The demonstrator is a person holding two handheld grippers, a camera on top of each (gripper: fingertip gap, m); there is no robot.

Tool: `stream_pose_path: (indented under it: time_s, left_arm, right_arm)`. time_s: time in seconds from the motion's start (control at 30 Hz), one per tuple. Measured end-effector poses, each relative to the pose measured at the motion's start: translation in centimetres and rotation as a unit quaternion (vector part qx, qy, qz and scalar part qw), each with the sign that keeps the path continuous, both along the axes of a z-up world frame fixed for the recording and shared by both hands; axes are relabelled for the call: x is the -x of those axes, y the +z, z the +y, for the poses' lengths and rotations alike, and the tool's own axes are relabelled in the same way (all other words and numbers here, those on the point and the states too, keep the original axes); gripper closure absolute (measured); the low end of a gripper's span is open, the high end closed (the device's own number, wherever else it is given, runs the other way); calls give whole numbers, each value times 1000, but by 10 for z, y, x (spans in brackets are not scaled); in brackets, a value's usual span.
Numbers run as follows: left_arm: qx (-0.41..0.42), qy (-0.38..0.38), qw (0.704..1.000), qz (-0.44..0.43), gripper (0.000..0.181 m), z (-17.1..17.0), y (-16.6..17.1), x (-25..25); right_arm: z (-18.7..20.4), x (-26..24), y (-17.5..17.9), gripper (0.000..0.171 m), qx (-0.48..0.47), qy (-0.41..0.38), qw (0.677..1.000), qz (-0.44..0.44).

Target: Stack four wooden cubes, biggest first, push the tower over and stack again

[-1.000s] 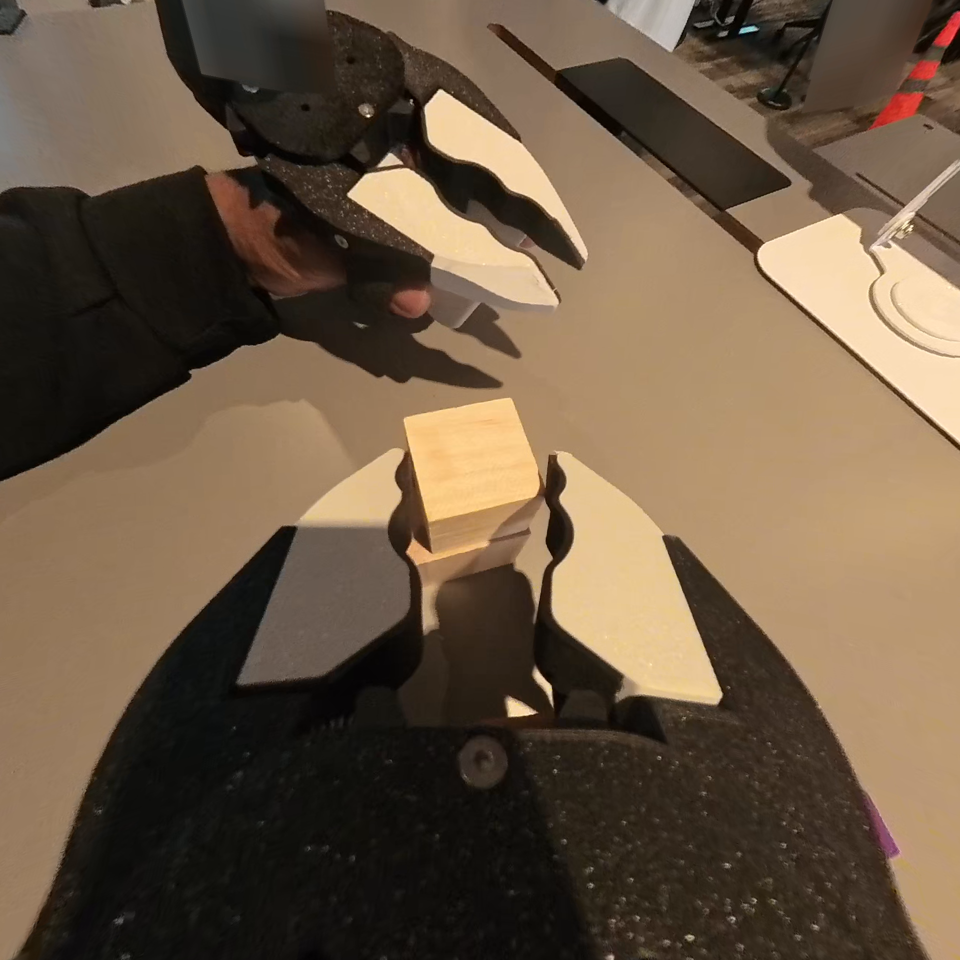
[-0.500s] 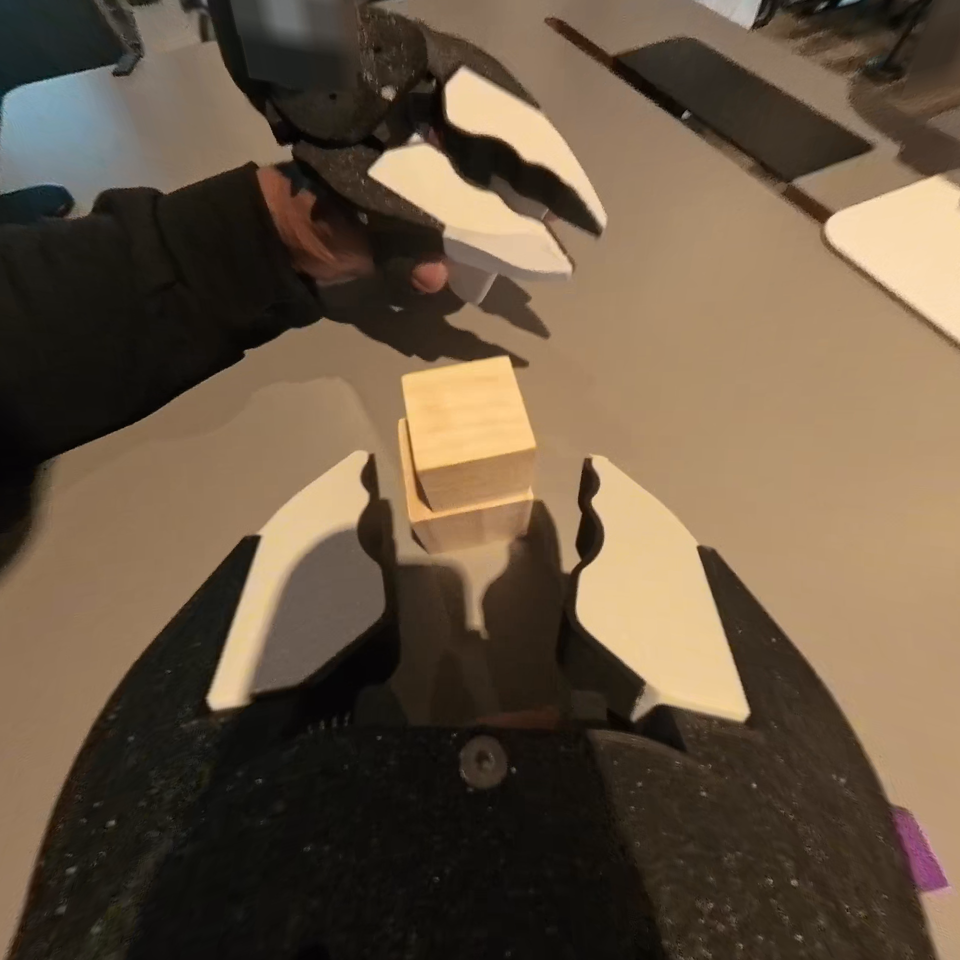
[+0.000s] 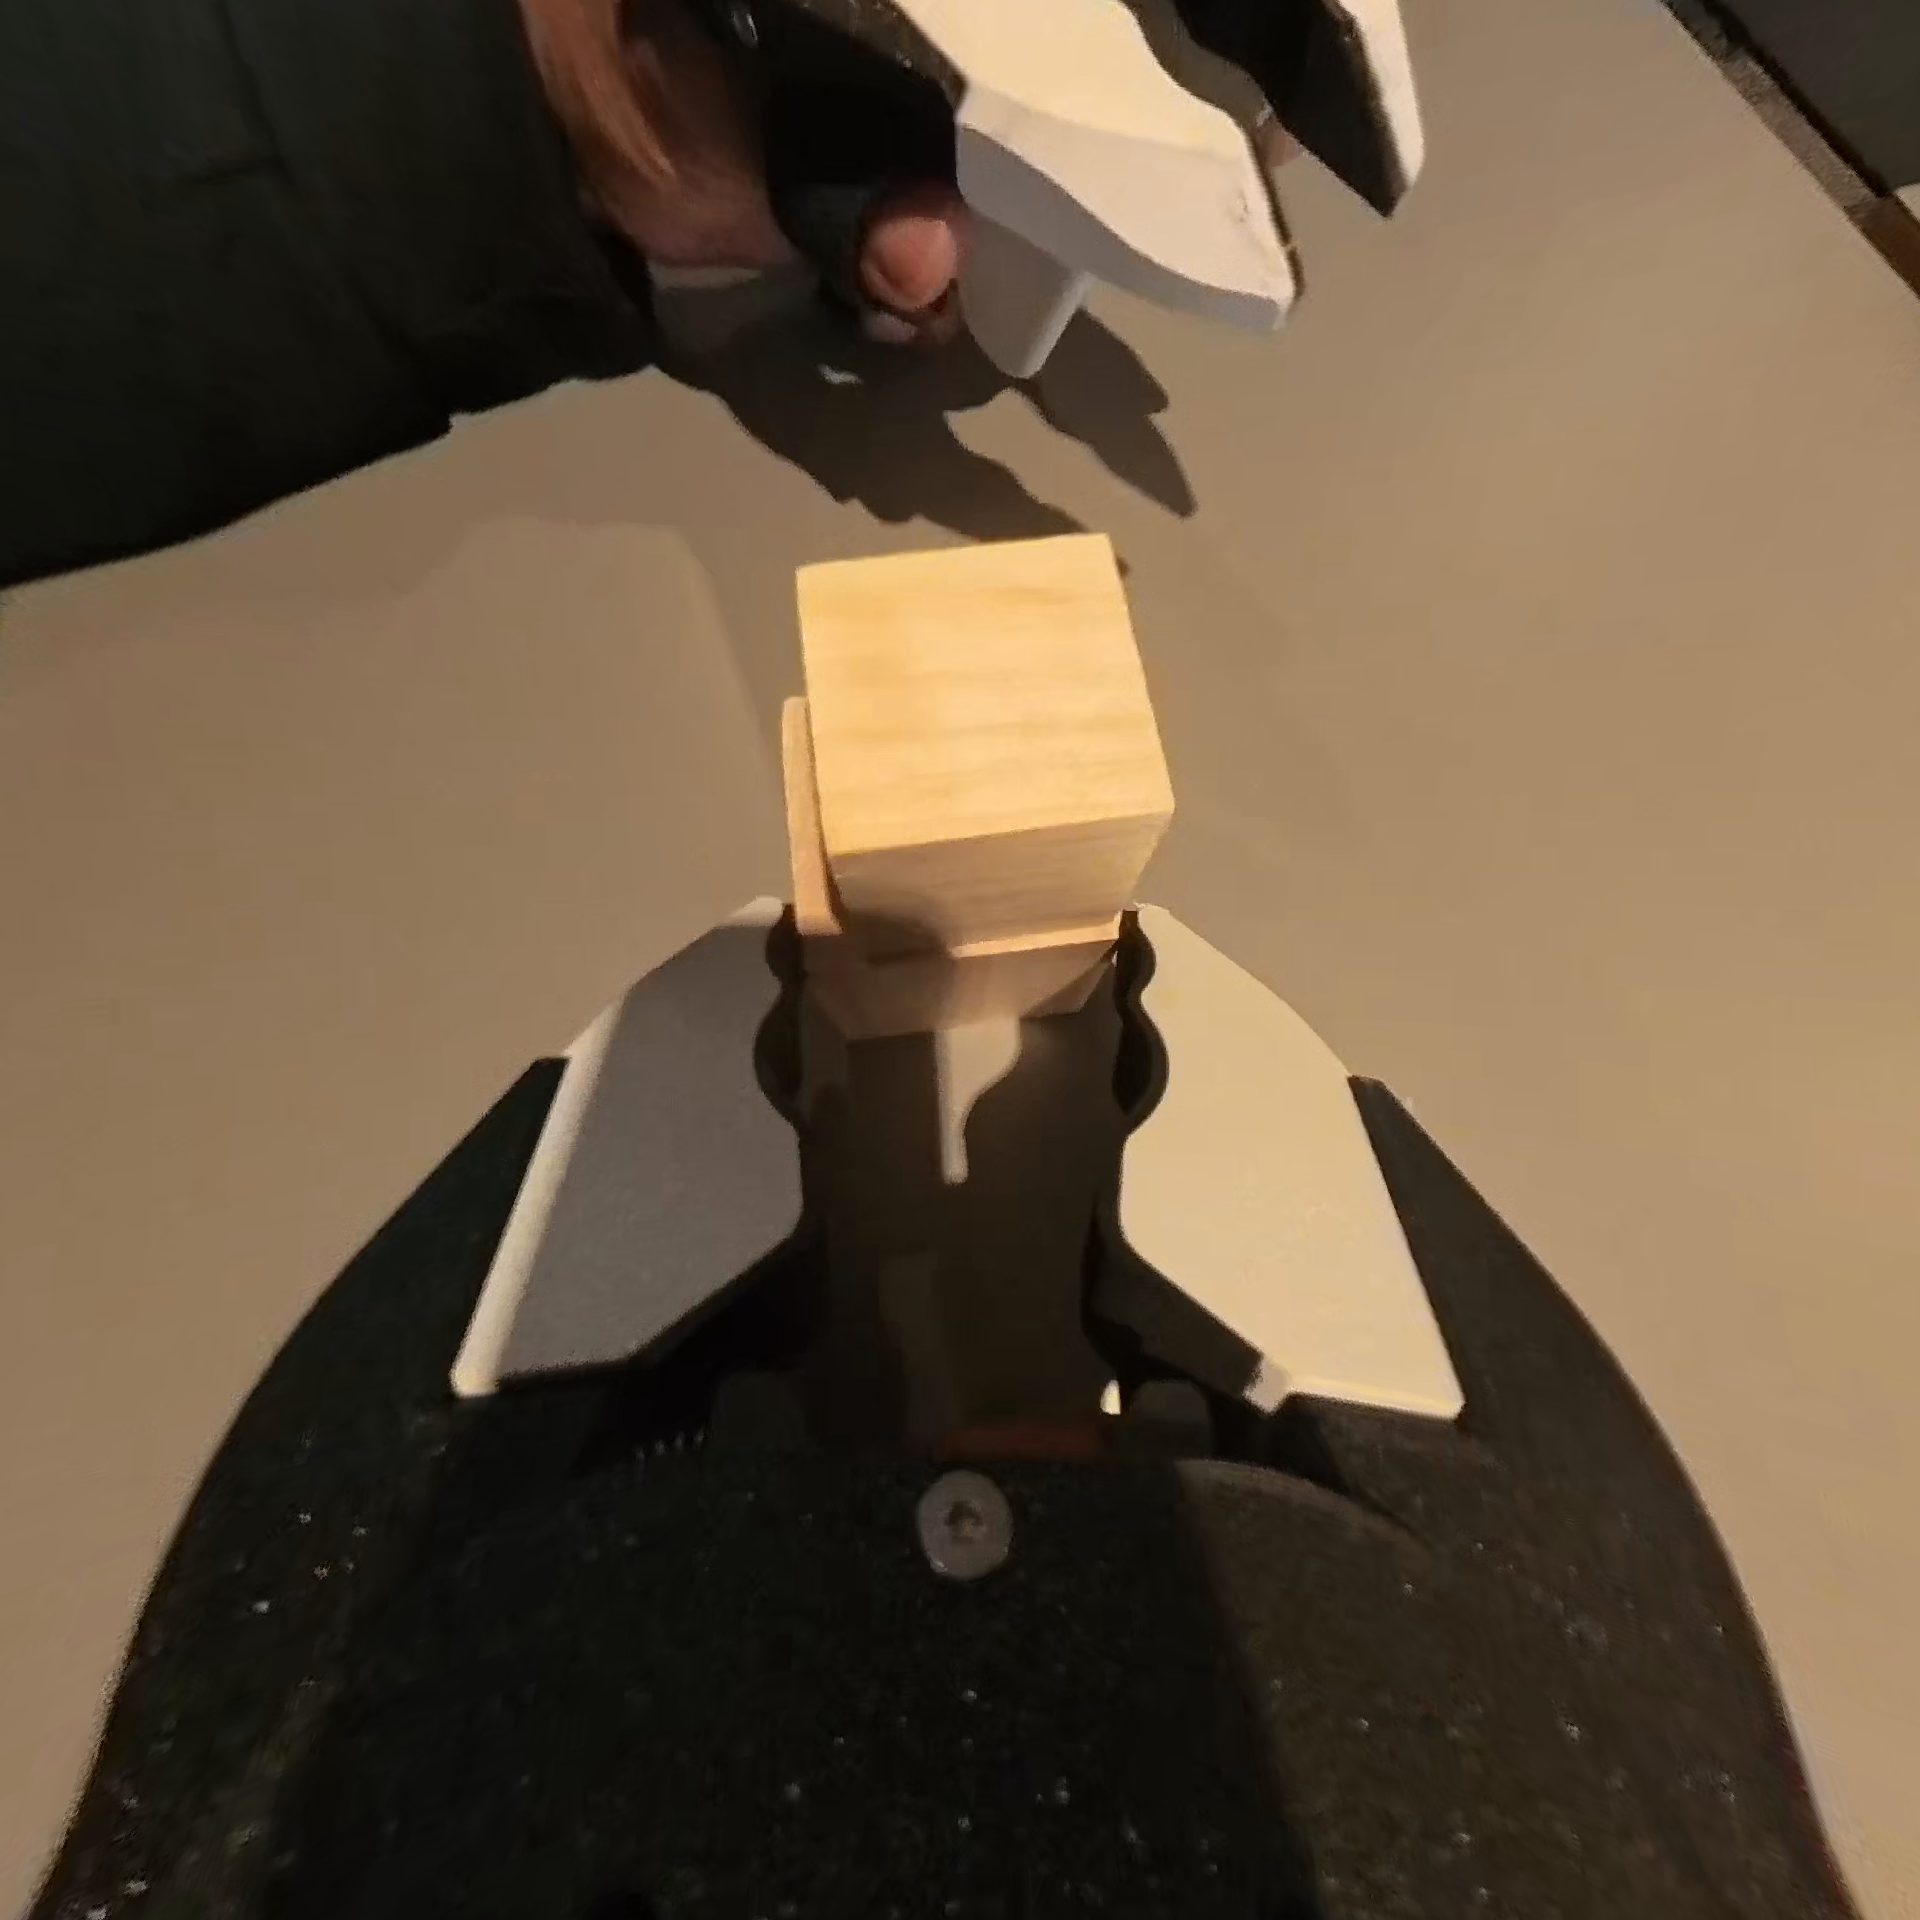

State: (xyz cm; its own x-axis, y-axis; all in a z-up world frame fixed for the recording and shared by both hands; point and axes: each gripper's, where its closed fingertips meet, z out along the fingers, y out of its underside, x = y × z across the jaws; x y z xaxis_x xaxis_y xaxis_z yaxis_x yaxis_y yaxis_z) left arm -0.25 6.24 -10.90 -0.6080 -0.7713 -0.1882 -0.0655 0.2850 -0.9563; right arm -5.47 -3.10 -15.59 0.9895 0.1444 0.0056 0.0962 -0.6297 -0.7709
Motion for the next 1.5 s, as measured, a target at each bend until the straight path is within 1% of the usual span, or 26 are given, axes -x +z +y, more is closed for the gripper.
stream_pose_path:
  time_s: [0.23,0.43,0.6,0.67,0.77,0.87,1.4,1.43,1.5]
  left_arm:
    - [-29,-7,1000,3,160,-5,-6,1]
    - [-17,-9,1000,0,161,-4,-3,2]
    - [-9,-10,1000,-3,161,-3,-1,3]
    - [-8,-11,1000,-3,161,-3,-1,3]
    - [-8,-11,1000,-4,161,-3,-1,3]
    - [-7,-12,1000,-4,161,-3,0,3]
    - [-7,-14,1000,-4,161,-4,0,4]
    - [-7,-14,1000,-4,161,-4,0,4]
    - [-7,-15,1000,-3,161,-4,0,4]
  right_arm:
    - [-25,-9,0,112,-16,61,998,3]
    - [-34,-4,5,113,-28,83,996,10]
    - [-33,-3,32,111,-91,84,992,38]
    - [-31,-2,37,112,-104,79,991,42]
    - [-25,-3,36,116,-101,69,992,24]
    - [-22,-2,36,124,-101,67,993,18]
    - [-23,-3,35,125,-98,61,993,9]
    - [-23,-3,35,124,-98,62,993,9]
    - [-24,-3,35,116,-95,62,993,10]
